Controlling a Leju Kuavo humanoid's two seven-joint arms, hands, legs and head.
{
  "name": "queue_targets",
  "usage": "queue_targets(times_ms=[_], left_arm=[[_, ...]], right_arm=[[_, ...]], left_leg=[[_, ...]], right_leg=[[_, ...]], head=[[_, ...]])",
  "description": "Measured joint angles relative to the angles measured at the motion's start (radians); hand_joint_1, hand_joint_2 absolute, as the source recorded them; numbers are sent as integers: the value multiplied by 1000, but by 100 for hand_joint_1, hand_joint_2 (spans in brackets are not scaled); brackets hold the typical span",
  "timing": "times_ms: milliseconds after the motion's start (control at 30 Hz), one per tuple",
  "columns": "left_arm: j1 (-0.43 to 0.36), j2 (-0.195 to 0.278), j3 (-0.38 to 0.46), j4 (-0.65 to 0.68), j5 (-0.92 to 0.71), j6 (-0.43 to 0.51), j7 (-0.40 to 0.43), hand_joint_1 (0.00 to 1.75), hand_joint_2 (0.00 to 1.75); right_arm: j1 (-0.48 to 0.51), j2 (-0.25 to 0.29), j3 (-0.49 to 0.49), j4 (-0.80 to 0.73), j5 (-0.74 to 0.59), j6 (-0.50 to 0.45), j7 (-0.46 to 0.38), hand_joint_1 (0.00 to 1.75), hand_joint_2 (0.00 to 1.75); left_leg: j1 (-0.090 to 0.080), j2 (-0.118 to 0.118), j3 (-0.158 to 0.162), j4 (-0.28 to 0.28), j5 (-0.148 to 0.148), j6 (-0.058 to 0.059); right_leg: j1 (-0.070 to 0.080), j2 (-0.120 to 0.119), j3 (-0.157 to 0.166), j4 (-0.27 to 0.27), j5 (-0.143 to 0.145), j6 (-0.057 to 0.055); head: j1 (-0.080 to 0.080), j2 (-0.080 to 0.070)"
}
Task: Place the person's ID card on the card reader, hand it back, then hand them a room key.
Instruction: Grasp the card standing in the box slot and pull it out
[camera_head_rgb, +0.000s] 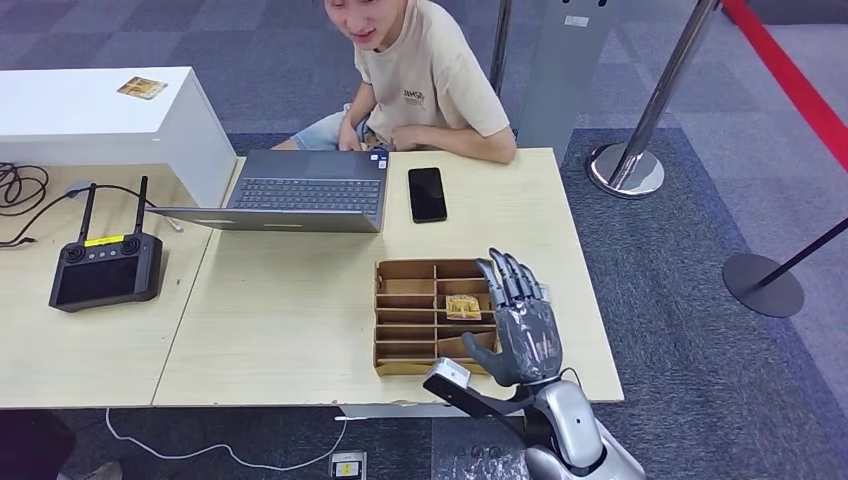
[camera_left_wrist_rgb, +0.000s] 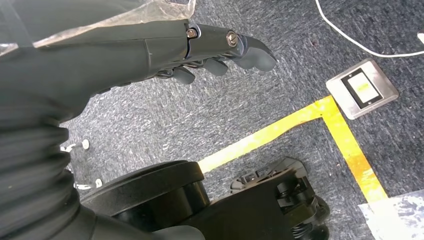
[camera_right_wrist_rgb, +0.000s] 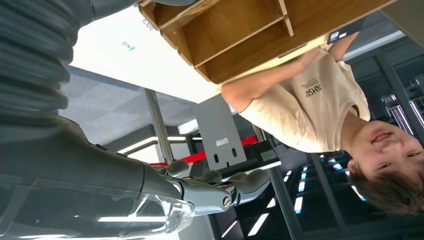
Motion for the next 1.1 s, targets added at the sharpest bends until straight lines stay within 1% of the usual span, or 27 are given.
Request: queue_targets(times_ms=[67, 133, 167, 200, 267, 300, 400, 433, 767, 900, 933, 967, 1033, 1067, 1100], left_arm=[[0, 0, 0, 0, 0, 1, -1, 0, 175], [0, 0, 0, 0, 0, 1, -1, 0, 175], [0, 0, 0, 0, 0, 1, -1, 0, 175], [0, 0, 0, 0, 0, 1, -2, 0, 175], [0, 0, 0, 0, 0, 1, -2, 0, 175], [0, 0, 0, 0, 0, 1, -3, 0, 175], [0, 0, 0, 0, 0, 1, -5, 0, 175], [0, 0, 0, 0, 0, 1, -5, 0, 175], [0, 0, 0, 0, 4, 1, -7, 0, 175], [0, 0, 0, 0, 6, 1, -8, 0, 175], [0, 0, 0, 0, 6, 1, -8, 0, 175], [0, 0, 0, 0, 7, 1, -8, 0, 175], [0, 0, 0, 0, 8, 1, -9, 0, 175], [0, 0, 0, 0, 8, 1, -9, 0, 175], [0, 0, 0, 0, 8, 1, -9, 0, 175]], right_arm=[[-5, 5, 2, 15, -4, -1, -2, 2, 175], [-9, 9, 4, 26, -8, -2, -6, 16, 175], [-10, 11, 4, 31, -12, -2, -8, 44, 175], [-12, 12, 5, 37, -16, -2, -9, 78, 175], [-15, 14, 7, 46, -22, -2, -11, 136, 175], [-16, 15, 8, 50, -24, -2, -12, 147, 175], [-18, 16, 9, 61, -26, -2, -14, 160, 175], [-19, 17, 10, 65, -26, -1, -14, 162, 175], [-20, 19, 13, 87, -41, 1, -14, 150, 175], [-20, 19, 13, 89, -44, 2, -14, 136, 175], [-20, 19, 13, 89, -45, 2, -14, 130, 175], [-20, 19, 13, 90, -45, 2, -14, 107, 175], [-20, 19, 13, 93, -46, 2, -14, 49, 175], [-20, 19, 13, 94, -47, 2, -14, 25, 175], [-20, 19, 14, 94, -47, 2, -14, 18, 175]], left_leg=[[0, 0, 0, 0, 0, 0], [0, 0, 0, 0, 0, 0], [0, 0, 0, 0, 0, 0], [0, 0, 0, 0, 0, 0], [0, 0, 0, 0, 0, 0], [0, 0, 0, 0, 0, 0], [0, 0, 0, 0, 0, 0], [0, 0, 0, 0, 0, 0], [0, 0, 0, 0, 0, 0], [0, 0, 0, 0, 0, 0], [0, 0, 0, 0, 0, 0], [0, 0, 0, 0, 0, 0], [0, 0, 0, 0, 0, 0], [0, 0, 0, 0, 0, 0], [0, 0, 0, 0, 0, 0]], right_leg=[[0, 0, 0, 0, 0, 0], [0, 0, 0, 0, 0, 0], [0, 0, 0, 0, 0, 0], [0, 0, 0, 0, 0, 0], [0, 0, 0, 0, 0, 0], [0, 0, 0, 0, 0, 0], [0, 0, 0, 0, 0, 0], [0, 0, 0, 0, 0, 0], [0, 0, 0, 0, 0, 0], [0, 0, 0, 0, 0, 0], [0, 0, 0, 0, 0, 0], [0, 0, 0, 0, 0, 0], [0, 0, 0, 0, 0, 0], [0, 0, 0, 0, 0, 0], [0, 0, 0, 0, 0, 0]], head=[[0, 0], [0, 0], [0, 0], [0, 0], [0, 0], [0, 0], [0, 0], [0, 0], [0, 0], [0, 0], [0, 0], [0, 0], [0, 0], [0, 0], [0, 0]])
